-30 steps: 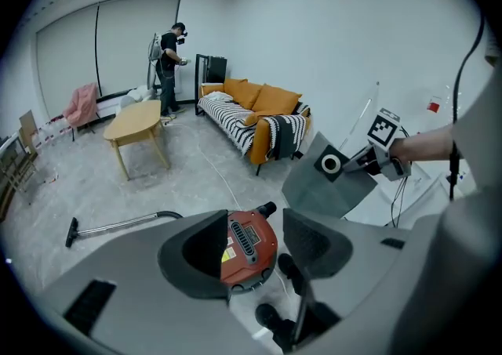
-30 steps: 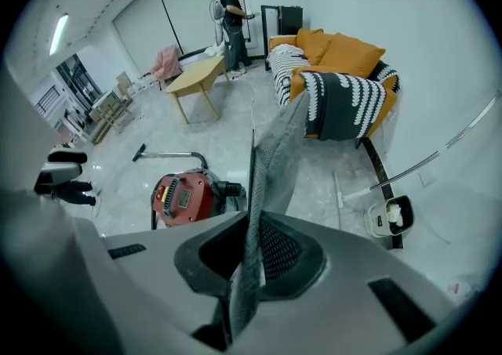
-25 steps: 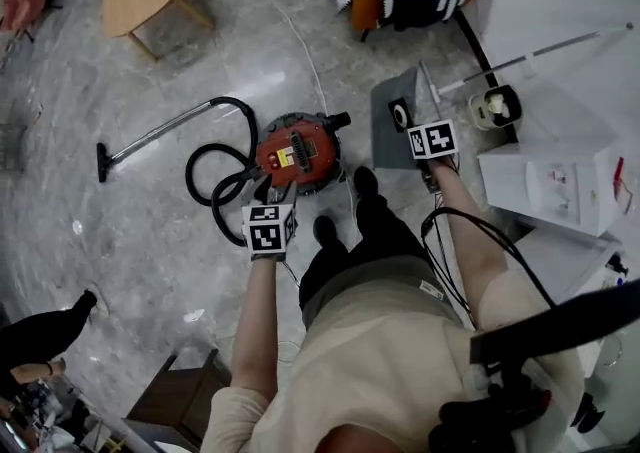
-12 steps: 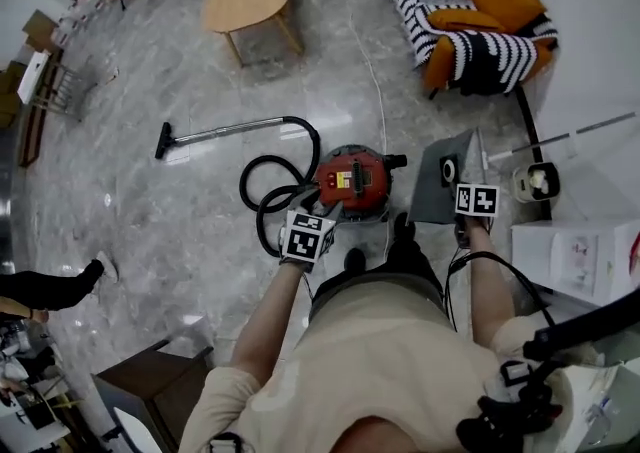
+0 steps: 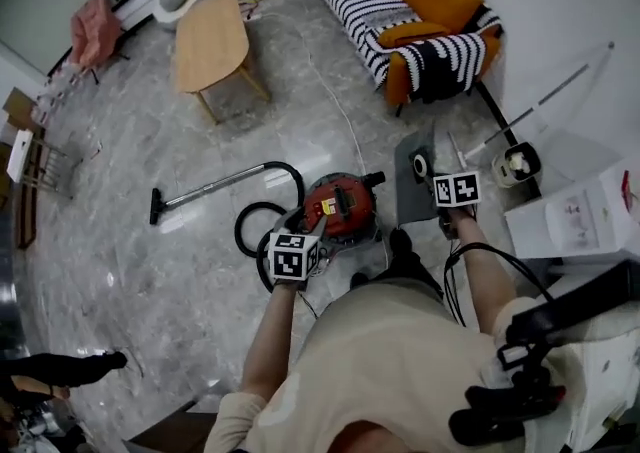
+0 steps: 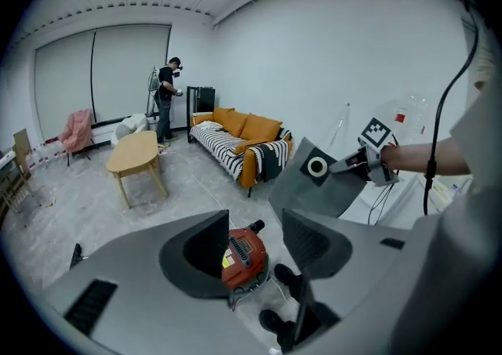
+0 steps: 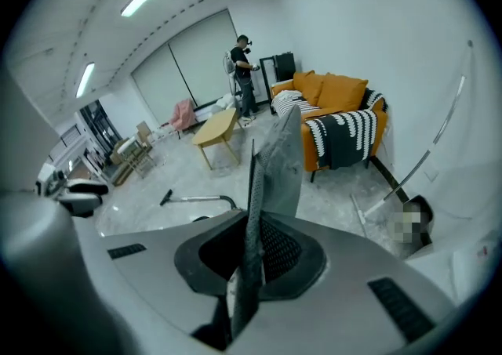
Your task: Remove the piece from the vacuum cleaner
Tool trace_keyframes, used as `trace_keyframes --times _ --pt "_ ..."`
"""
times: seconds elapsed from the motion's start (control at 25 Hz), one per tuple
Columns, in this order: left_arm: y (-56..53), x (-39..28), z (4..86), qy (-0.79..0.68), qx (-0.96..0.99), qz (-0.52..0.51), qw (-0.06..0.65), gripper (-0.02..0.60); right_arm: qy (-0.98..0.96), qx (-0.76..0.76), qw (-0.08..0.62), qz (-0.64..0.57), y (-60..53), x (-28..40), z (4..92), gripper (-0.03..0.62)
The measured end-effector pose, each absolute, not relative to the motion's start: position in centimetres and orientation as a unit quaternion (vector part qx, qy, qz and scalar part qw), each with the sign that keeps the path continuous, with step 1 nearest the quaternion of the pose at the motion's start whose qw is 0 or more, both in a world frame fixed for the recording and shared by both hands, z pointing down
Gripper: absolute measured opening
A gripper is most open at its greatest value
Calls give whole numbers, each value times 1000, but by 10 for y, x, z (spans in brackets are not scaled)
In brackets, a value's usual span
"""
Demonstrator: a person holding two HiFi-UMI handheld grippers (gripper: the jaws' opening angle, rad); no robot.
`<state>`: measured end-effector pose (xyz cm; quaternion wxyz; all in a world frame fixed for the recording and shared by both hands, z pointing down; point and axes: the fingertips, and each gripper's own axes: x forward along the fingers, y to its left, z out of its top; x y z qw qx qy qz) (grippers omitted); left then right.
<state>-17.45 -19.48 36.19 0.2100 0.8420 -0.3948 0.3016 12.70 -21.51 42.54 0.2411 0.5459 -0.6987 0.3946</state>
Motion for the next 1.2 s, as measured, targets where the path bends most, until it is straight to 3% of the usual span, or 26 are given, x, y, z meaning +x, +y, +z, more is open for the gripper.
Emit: trace_keyframes --times 0.28,0.4,0.56,1.2 --pt "-172 -159 363 -351 861 304 208 208 -735 523 143 407 -209 95 369 25" --pt "-165 -153 366 -337 867 305 206 162 -747 515 119 403 -202 85 349 25" --pt "-160 -140 366 -326 875 303 192 6 -757 497 75 418 -187 73 330 25" --pt "-123 -62 337 -313 886 294 177 5 -788 428 53 439 -142 91 324 25"
